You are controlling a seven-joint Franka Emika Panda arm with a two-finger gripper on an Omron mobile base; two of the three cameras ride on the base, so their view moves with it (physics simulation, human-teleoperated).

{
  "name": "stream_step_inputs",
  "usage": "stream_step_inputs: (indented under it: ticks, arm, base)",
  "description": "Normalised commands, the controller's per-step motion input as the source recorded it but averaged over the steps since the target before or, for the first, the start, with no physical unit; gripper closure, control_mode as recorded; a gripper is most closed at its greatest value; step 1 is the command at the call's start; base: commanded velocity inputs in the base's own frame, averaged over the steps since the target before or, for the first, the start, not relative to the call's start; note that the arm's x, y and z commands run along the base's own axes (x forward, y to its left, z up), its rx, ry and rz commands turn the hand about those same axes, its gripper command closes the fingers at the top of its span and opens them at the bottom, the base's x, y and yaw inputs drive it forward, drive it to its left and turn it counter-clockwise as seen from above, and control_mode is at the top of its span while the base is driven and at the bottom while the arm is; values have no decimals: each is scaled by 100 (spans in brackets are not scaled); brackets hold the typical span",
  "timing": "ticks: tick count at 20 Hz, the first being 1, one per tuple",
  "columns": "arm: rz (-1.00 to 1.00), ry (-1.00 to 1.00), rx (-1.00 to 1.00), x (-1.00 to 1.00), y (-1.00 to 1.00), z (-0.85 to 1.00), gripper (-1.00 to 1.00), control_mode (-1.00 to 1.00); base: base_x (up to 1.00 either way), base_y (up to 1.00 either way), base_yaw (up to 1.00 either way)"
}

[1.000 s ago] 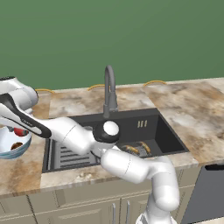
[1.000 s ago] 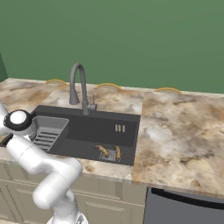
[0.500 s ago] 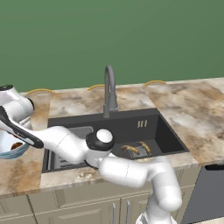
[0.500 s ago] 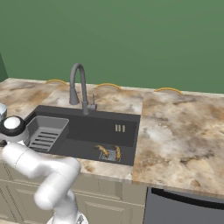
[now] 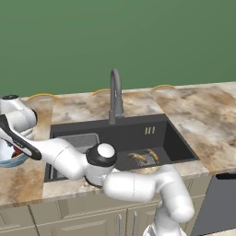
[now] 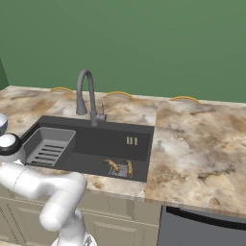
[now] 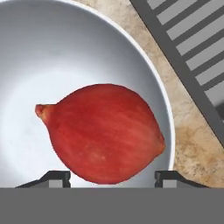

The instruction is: There is a mixed pile of frozen fruits and vegetables on the counter. Locate all the frozen vegetables and place the items in a bowl on the counter. Take all the frozen fruits and defrost them in a running sink.

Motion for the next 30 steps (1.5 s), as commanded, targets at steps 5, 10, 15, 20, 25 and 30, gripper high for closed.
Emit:
stream_step_inputs:
  ticks: [5,10,15,20,25,30]
  arm:
    - [0,12,-11,13,2,43,-100,-100]
    - [-1,14,-14,2,12,60,-100,-100]
    - [-2,3,5,-53,-51,63,-100,-100]
    - [-21,3,20,-72,-23,29,-100,-100]
    - [-18,0,17,-98,0,5,-100,-100]
    - [-11,0,21,-100,-9,13,-100,-100]
  base:
    - [0,0,0]
    - [0,0,0]
    - [0,0,0]
    - [0,0,0]
    - [0,0,0]
    - [0,0,0]
